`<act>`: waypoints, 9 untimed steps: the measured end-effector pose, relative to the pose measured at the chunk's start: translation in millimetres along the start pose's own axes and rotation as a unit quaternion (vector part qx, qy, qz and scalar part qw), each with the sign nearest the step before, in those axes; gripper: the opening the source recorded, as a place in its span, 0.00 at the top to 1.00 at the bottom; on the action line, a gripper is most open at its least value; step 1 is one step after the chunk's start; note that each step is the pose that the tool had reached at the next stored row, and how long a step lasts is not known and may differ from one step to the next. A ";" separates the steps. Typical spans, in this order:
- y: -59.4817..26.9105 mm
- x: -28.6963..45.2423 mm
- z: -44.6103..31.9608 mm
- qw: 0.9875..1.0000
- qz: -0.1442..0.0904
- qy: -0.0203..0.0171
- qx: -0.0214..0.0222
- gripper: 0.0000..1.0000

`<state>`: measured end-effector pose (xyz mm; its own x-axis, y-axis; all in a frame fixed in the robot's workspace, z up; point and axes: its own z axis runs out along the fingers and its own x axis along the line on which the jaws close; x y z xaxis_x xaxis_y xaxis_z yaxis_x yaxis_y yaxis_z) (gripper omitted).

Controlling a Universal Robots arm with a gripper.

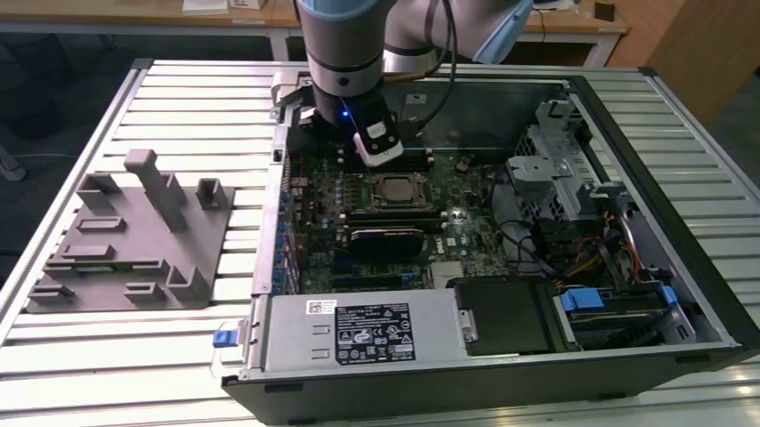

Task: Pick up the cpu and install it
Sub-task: 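Install the first cpu locking lever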

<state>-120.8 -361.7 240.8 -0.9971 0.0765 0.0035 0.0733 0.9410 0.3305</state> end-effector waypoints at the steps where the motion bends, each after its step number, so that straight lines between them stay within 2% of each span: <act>1: 0.0 0.0 0.0 1.000 0.000 0.000 -0.002 0.89; 5: 0.0 0.0 0.0 1.000 0.000 0.001 -0.013 0.89; 6: 0.0 0.0 0.0 1.000 0.000 0.001 -0.015 0.89; 9: 0.0 -0.2 0.0 1.000 0.000 0.001 -0.015 0.89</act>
<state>-120.6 -361.7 240.8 -0.9971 0.0763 0.0058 0.0733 0.9307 0.3583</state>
